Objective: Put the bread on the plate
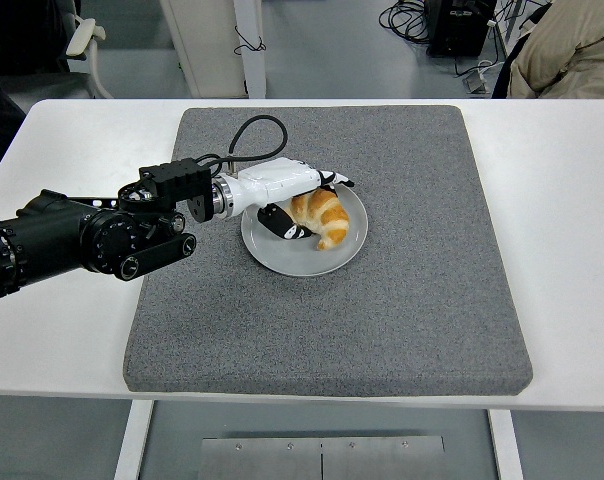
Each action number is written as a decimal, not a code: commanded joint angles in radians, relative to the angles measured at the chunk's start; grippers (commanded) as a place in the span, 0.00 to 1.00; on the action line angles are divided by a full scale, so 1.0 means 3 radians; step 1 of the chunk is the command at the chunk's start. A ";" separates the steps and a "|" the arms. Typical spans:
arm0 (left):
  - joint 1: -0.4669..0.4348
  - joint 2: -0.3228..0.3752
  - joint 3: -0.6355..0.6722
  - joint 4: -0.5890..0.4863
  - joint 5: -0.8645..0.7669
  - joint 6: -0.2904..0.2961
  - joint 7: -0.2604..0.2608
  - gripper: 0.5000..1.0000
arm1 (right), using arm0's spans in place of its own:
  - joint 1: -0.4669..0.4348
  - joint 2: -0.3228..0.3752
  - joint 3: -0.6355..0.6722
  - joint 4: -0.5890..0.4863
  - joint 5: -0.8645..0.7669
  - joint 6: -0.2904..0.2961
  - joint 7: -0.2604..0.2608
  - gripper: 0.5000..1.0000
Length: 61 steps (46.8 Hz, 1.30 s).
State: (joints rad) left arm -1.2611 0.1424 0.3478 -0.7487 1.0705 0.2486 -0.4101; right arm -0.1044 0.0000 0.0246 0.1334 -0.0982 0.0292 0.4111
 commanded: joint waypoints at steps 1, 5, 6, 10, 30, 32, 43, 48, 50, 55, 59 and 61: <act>-0.0004 0.0011 0.0001 -0.0005 0.0006 0.0000 -0.0008 0.79 | 0.0000 0.0000 0.0000 0.0000 0.0000 0.0000 0.0000 1.00; -0.0004 0.0027 0.0001 0.0001 0.0006 0.0000 -0.0034 0.84 | 0.0000 0.0000 0.0000 0.0000 0.0000 0.0000 0.0000 1.00; -0.0009 0.0027 0.0001 0.0001 0.0006 0.0000 -0.0044 0.85 | 0.0000 0.0000 0.0005 0.0000 0.0000 0.0000 0.0000 1.00; -0.0010 0.0042 0.0007 0.0001 0.0006 -0.0005 -0.0080 0.87 | 0.0000 0.0000 0.0005 0.0000 0.0000 0.0000 0.0000 1.00; -0.0091 0.0205 -0.0050 -0.0010 -0.0050 -0.0031 -0.0458 0.91 | 0.0000 0.0000 0.0000 0.0000 0.0000 0.0000 0.0000 1.00; -0.0102 0.0231 -0.0070 -0.0010 -0.0056 -0.0036 -0.0504 0.91 | 0.0000 0.0000 0.0005 0.0000 0.0000 0.0000 0.0000 1.00; -0.0071 0.0354 -0.0494 -0.0010 -0.0168 -0.0036 -0.0601 0.94 | 0.0000 0.0000 0.0000 0.0000 0.0000 0.0000 0.0000 1.00; -0.0071 0.0415 -0.0607 -0.0010 -0.0260 -0.0036 -0.0601 0.94 | 0.0000 0.0000 0.0000 0.0000 0.0000 0.0000 0.0000 1.00; -0.0071 0.0430 -0.0653 -0.0010 -0.0306 -0.0036 -0.0601 0.94 | 0.0000 0.0000 0.0005 0.0000 0.0000 0.0000 0.0000 1.00; -0.0066 0.0446 -0.0760 -0.0010 -0.0459 -0.0036 -0.0601 0.94 | 0.0000 0.0000 0.0000 0.0000 0.0000 0.0000 0.0000 1.00; -0.0066 0.0492 -0.0817 -0.0010 -0.0653 -0.0036 -0.0601 0.95 | 0.0000 0.0000 0.0000 0.0000 0.0000 0.0000 0.0000 1.00; -0.0056 0.0517 -0.0837 -0.0010 -0.0745 -0.0031 -0.0601 0.95 | 0.0000 0.0000 0.0000 0.0000 0.0000 0.0000 0.0000 1.00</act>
State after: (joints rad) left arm -1.2808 0.2871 0.1056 -0.7517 0.8871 0.2378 -0.5907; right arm -0.1043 0.0000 0.0252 0.1335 -0.0982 0.0291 0.4111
